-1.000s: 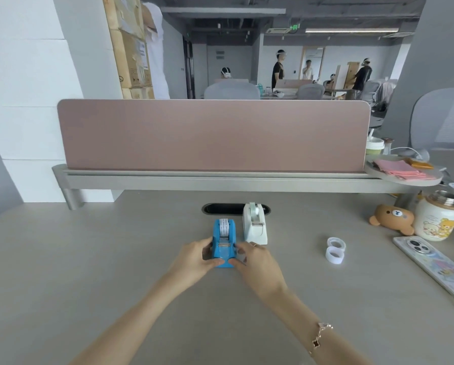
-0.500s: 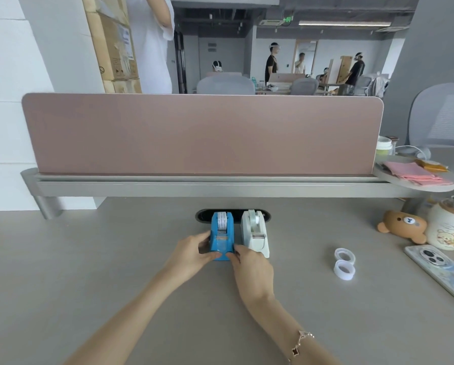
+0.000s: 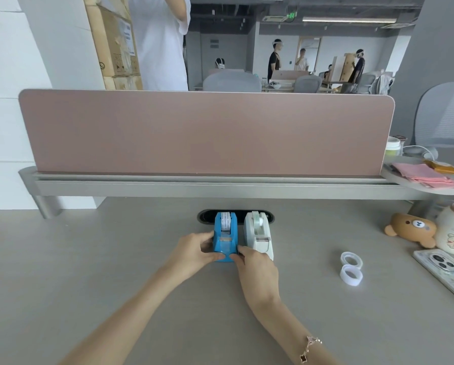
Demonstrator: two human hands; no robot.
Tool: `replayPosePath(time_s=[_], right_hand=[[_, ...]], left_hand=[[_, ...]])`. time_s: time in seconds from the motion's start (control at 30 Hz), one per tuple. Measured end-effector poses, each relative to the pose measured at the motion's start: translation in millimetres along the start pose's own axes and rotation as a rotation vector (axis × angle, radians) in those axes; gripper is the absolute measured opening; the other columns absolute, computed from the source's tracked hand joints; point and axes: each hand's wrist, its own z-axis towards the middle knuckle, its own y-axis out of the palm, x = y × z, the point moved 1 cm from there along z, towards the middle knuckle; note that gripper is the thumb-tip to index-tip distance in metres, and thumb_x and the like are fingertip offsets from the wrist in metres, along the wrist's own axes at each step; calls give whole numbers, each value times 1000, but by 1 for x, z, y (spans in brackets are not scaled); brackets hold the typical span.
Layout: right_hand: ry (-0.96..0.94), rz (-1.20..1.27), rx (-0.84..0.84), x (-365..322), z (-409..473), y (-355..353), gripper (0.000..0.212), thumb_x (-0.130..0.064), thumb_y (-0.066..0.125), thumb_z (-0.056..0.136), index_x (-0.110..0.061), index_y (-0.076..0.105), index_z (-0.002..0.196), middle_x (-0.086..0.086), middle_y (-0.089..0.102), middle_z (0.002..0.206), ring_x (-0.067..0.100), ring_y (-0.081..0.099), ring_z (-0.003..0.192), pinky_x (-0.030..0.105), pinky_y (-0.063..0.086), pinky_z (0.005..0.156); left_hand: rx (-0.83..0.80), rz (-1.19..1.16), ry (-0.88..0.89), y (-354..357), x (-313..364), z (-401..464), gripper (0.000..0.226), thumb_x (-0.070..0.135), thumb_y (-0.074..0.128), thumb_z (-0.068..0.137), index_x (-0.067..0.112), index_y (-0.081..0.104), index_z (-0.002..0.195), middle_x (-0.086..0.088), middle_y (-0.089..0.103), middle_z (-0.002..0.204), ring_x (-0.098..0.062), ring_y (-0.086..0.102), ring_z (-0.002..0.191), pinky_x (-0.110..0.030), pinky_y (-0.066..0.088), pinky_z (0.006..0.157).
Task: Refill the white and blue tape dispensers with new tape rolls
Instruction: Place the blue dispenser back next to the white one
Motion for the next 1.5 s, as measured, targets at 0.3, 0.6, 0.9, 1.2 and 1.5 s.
replayPosePath(time_s=[0.3,0.6,0.9,1.2,1.5], right_hand=[[0,-78,7,4,0,0,26,-30,40,98,-15,60,98,6,70,92,22,44,70,29,35,61],[-38,-110,-12,5,-1,-6,21,-23,38,97,-16,58,92,6,63,80,24,45,69,30,34,55],[12,273,261,40,-15,-35,31,-27,64,85,-24,53,114,-11,56,108,14,59,101,23,46,78],[-13,295,-85,62,12,-45,53,-26,65,88,-18,46,137,0,39,150,10,14,147,16,24,104],[-1,363,-70,63,11,-45,46,-23,70,84,-17,57,128,-7,68,118,9,61,112,7,38,83]], left_hand=[[29,-3,13,5,3,-1,47,11,78,73,33,66,113,43,65,80,11,66,92,-5,48,81],[93,-11,7,11,5,-5,51,11,77,74,31,64,118,41,62,84,25,59,83,4,42,74],[70,-43,-17,10,3,-5,56,9,77,74,50,59,108,48,61,79,20,62,89,0,45,81],[104,-117,-32,16,2,-7,56,6,78,74,19,61,125,45,62,80,25,58,86,5,41,76],[147,-160,-60,20,-8,-8,58,13,78,75,20,58,129,36,63,99,27,55,93,7,39,79]])
